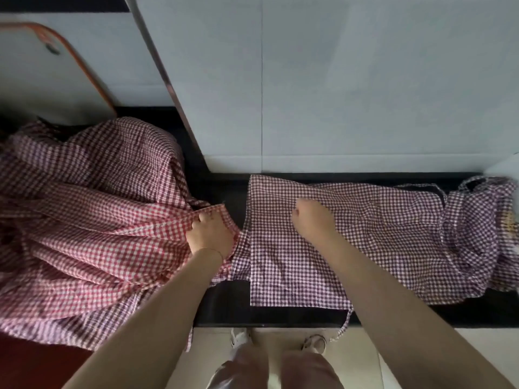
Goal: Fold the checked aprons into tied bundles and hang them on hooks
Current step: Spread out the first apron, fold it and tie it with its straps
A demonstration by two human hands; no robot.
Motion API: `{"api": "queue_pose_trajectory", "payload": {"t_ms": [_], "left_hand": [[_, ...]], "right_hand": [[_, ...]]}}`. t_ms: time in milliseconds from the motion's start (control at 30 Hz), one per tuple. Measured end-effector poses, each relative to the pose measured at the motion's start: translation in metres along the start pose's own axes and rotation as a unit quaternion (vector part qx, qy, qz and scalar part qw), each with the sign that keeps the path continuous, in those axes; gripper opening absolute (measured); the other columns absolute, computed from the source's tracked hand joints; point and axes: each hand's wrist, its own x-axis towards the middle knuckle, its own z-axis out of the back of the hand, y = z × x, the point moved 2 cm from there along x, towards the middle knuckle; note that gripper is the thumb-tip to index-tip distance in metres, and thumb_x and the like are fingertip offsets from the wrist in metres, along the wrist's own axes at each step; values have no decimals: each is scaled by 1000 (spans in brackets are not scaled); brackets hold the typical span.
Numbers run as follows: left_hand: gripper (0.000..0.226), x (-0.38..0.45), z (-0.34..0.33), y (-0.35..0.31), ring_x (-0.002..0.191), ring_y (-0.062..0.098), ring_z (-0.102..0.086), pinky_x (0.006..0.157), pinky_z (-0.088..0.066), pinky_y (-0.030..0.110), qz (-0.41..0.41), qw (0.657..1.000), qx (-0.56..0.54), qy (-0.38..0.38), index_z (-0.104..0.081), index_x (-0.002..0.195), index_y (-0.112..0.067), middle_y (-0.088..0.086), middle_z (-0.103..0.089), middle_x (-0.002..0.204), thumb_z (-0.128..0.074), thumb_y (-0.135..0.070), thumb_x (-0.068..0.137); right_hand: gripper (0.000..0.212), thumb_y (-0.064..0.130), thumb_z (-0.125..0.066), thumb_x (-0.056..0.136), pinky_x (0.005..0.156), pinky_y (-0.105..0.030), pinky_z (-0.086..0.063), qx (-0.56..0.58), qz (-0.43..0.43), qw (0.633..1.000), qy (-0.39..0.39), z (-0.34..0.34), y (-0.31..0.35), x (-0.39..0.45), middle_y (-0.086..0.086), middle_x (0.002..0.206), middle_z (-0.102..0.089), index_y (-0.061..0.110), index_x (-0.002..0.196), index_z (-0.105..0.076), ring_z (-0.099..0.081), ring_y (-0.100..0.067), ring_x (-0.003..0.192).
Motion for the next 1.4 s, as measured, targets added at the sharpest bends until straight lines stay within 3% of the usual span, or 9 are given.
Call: {"api": "queue_pose_trajectory", "payload": {"t_ms": [167,267,433,567,767,1033,1167,1267,1400], "left_hand": [[66,4,-15,18,137,38,-34,106,-37,47,-28,996,-38,74,-30,146,-9,20,-29,151,-50,-44,95],[83,25,-14,41,152,32,-5,121,-15,47,-36,992,-52,109,-4,158,-13,13,0,165,-47,-47,96],[67,34,14,46,137,35,-35,111,-32,48,-57,990,-132,2,-34,150,-16,12,-35,152,-53,-46,93],[33,4,7,10,123,29,-45,102,-39,45,-226,965,-114,-65,-63,118,-21,6,-51,126,-60,-31,86],[74,-18,-28,-5,152,28,-4,120,-16,52,-320,940,74,89,-26,154,-32,-2,-7,166,-60,-51,91],[72,-26,-30,1,141,24,-29,116,-23,47,-356,916,176,45,-40,145,-29,-4,-38,149,-67,-56,84],[29,-21,-16,13,126,20,-49,112,-32,40,-294,954,-53,25,-66,122,-27,-3,-61,129,-60,-29,94],[25,-18,-2,21,101,25,-64,92,-50,38,-101,944,-312,32,-75,99,-11,3,-72,104,-53,-21,95],[36,-15,-4,19,80,24,-66,85,-57,42,-42,936,-310,164,-64,74,-13,8,-70,84,-56,-40,96]], "right_hand": [[86,74,-58,82,92,-41,-48,-14,7,990,141,-43,57,-23,-16,136,-50,9,136,-45,-54,-32,122],[105,77,-65,73,106,-48,-42,-62,-26,988,137,-57,61,-35,-21,150,-33,10,146,-31,-37,-37,137],[90,56,-73,78,103,-47,-46,-104,-42,987,111,-64,63,-46,-19,145,-31,11,144,-30,-38,-35,132],[88,38,-74,83,110,-52,-40,-118,-47,978,165,-63,69,-52,-25,152,-22,9,147,-21,-32,-45,140],[51,36,-65,91,97,-42,-47,-70,-72,990,96,-20,49,-53,-11,134,-51,11,132,-49,-52,-30,121],[26,31,-52,95,64,-30,-42,180,-129,970,99,48,31,-25,-3,74,-52,9,83,-60,-52,-19,67],[27,25,-50,98,55,-26,-44,211,-81,964,142,42,62,-30,-1,72,-56,8,79,-57,-54,-14,58],[34,32,-56,101,61,-30,-61,198,-49,926,317,6,83,-44,-12,92,-71,1,111,-60,-74,-22,70],[39,27,-47,104,63,-34,-61,260,-98,905,322,-16,71,-53,-16,106,-68,1,132,-50,-73,-25,73]]}}
